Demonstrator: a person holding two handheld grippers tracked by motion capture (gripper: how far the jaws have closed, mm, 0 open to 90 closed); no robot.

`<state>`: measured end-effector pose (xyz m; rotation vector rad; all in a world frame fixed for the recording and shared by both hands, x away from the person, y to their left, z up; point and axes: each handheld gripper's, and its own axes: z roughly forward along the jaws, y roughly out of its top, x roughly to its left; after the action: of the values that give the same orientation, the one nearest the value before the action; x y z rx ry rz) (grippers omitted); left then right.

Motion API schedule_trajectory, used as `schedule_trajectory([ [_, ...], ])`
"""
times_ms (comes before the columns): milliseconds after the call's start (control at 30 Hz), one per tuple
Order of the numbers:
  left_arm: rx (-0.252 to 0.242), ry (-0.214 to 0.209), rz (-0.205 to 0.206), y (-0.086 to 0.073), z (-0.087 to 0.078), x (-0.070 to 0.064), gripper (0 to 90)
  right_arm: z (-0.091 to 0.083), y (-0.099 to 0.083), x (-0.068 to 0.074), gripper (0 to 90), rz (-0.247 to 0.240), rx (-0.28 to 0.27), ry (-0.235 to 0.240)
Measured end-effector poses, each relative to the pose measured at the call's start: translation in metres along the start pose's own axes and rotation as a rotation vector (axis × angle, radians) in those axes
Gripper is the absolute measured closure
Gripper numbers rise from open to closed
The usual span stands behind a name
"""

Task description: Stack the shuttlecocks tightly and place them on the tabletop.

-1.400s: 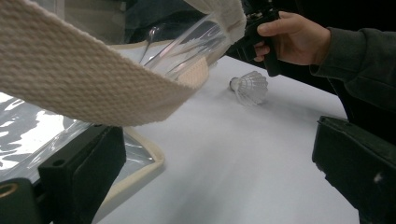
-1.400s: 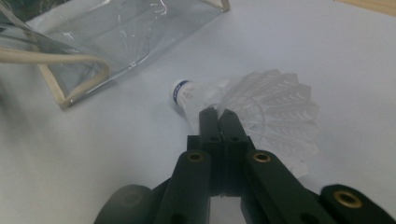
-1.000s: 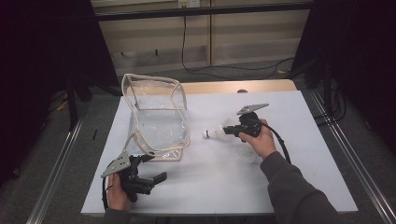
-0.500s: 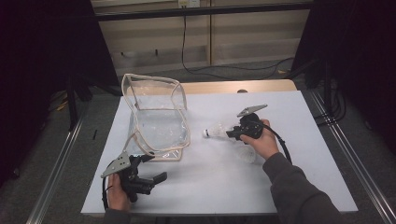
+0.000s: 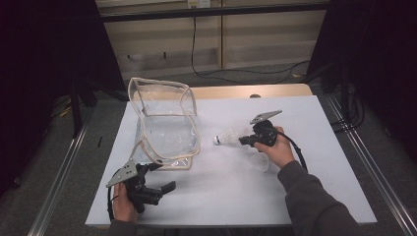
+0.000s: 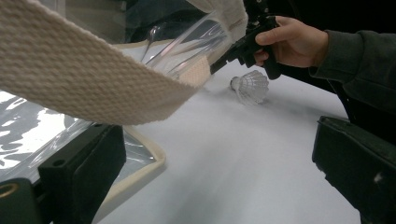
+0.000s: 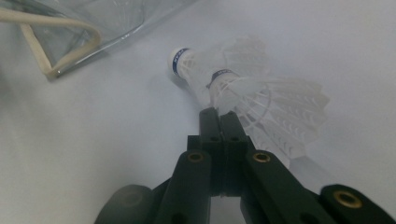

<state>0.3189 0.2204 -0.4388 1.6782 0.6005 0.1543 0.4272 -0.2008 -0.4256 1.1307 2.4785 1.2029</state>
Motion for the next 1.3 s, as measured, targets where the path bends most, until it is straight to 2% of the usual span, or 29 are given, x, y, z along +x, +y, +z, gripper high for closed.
schedule_trajectory([
  [233,-0.001,0.0,0.0,0.0,0.0,0.0001,3.0,-0.0006,0.0015,0.0014,90.0,-0.009,-0.022,0.038],
  [767,0.0,0.001,0.0,-0.0001,0.0001,0.0003,3.1,0.0072,0.0008,0.0034,89.5,-0.016,-0.008,0.065],
  [933,0.0,0.001,0.001,0.0,0.0001,0.0003,3.0,0.0066,0.0006,0.0031,79.2,-0.005,-0.011,0.05],
  [1100,0.0,0.002,0.001,0.0,0.0001,0.0001,3.0,0.0039,0.0006,0.002,72.6,0.0,-0.018,0.028],
  [1200,0.0,0.002,0.001,0.0,0.0001,0.0001,3.0,0.0035,0.0002,0.0023,65.8,0.005,-0.016,0.017],
  [1300,-0.001,0.003,-0.001,-0.0001,0.0002,-0.0001,3.0,0.0028,-0.0002,0.0026,53.3,0.021,-0.022,0.0],
])
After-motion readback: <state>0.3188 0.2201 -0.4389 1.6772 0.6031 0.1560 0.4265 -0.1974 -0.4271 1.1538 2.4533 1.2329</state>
